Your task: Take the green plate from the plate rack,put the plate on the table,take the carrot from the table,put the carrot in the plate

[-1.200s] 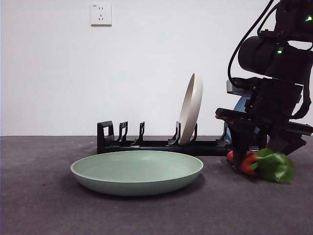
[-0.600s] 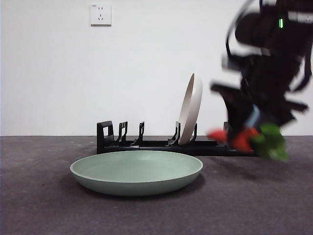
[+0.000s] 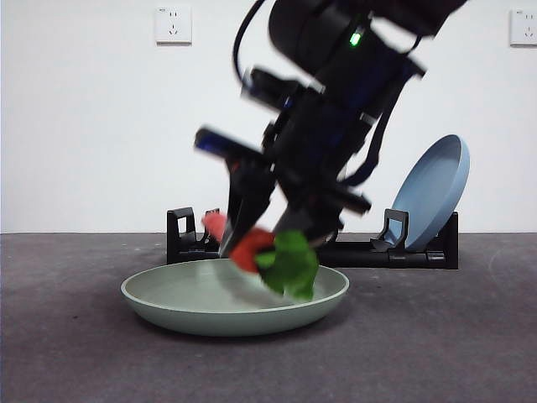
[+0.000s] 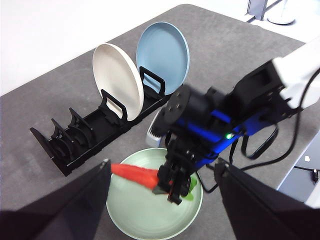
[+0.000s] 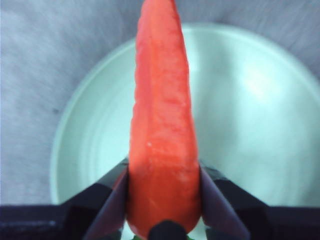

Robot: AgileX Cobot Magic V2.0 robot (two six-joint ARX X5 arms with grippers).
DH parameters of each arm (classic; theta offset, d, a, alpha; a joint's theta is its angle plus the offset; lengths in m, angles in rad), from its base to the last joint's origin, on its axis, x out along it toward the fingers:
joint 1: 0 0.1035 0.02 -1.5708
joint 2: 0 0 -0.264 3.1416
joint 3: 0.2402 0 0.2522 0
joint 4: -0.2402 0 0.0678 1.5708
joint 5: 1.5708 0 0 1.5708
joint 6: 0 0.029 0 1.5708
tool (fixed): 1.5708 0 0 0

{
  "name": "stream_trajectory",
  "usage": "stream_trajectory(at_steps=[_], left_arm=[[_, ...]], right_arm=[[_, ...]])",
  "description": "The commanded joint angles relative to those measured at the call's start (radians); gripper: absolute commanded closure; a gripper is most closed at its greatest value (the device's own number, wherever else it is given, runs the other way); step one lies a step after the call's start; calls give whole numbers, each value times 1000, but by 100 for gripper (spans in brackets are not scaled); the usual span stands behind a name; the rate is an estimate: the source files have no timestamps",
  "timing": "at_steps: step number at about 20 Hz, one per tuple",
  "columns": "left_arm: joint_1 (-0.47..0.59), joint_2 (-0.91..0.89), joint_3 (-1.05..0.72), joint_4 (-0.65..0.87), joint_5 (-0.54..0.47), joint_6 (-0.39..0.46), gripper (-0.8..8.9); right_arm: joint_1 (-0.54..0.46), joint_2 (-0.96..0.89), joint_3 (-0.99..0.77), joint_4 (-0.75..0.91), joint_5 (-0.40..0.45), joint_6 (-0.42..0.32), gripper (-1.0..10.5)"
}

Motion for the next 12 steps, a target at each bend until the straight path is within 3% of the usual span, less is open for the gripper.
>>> stream_trajectory(at_steps=[1,6,8,10,12], left_arm=[[-2,-2,-4,2,-1,-7,463],[-2,-2,-4,-6,-1,-7,463],[-2,-2,-4,-13,-2,-8,463],[-2,-2,-4,-16,-2,-7,463],[-2,-2,-4,-16,-2,-7,463]], right_arm=[[11,67,-6,10,3,20,964],[19,105,-6,10,6,18,959],[20,102,-6,9,5,17,821],[21,85,-6,9,6,17,567],[21,51,-5,9,6,17,471]])
